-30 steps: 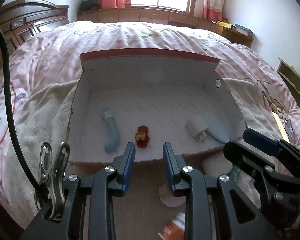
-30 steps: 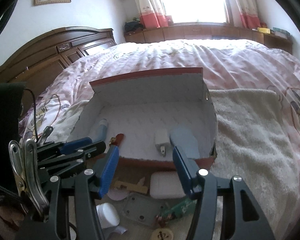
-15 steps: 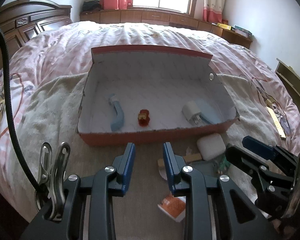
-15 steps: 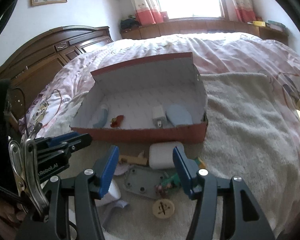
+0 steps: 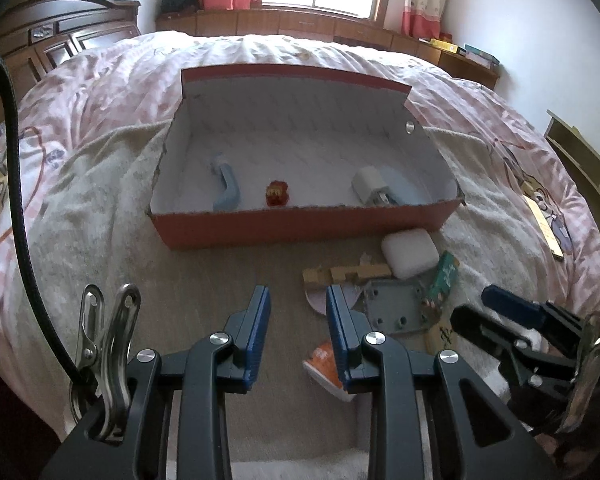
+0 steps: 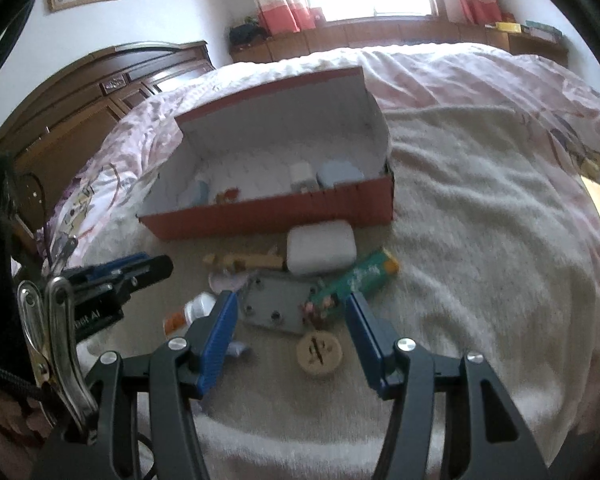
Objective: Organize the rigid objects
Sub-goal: 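Withdraw both tools from the box toward the remaining objects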
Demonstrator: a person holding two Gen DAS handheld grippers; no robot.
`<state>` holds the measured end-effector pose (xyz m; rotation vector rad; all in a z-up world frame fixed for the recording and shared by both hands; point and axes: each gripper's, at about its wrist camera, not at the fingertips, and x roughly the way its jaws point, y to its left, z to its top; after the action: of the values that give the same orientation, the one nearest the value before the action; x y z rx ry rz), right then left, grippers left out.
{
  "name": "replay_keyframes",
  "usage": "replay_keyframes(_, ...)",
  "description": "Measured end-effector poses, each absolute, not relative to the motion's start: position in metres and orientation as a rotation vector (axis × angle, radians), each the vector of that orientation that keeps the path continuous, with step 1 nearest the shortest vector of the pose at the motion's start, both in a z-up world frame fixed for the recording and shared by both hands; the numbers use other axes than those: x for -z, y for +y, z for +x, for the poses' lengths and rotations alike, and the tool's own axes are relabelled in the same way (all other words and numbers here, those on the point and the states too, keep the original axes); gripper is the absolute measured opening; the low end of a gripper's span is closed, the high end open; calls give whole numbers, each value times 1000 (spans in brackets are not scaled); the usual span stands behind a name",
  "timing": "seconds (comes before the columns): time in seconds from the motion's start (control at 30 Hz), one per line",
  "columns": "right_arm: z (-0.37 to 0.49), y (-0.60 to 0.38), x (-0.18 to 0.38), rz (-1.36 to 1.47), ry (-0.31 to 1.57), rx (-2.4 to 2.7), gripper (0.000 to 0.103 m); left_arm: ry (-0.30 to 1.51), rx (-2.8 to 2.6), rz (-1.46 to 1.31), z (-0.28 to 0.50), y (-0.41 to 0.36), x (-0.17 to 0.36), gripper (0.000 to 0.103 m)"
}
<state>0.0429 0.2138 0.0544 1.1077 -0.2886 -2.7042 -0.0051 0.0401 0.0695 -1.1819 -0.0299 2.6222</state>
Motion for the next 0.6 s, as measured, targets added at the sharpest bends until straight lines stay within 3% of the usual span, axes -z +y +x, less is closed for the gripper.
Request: replay_keyframes(0.6, 51, 213, -18, 1213, -274, 2687, 59, -22, -2583, -1228, 9, 42, -54, 29)
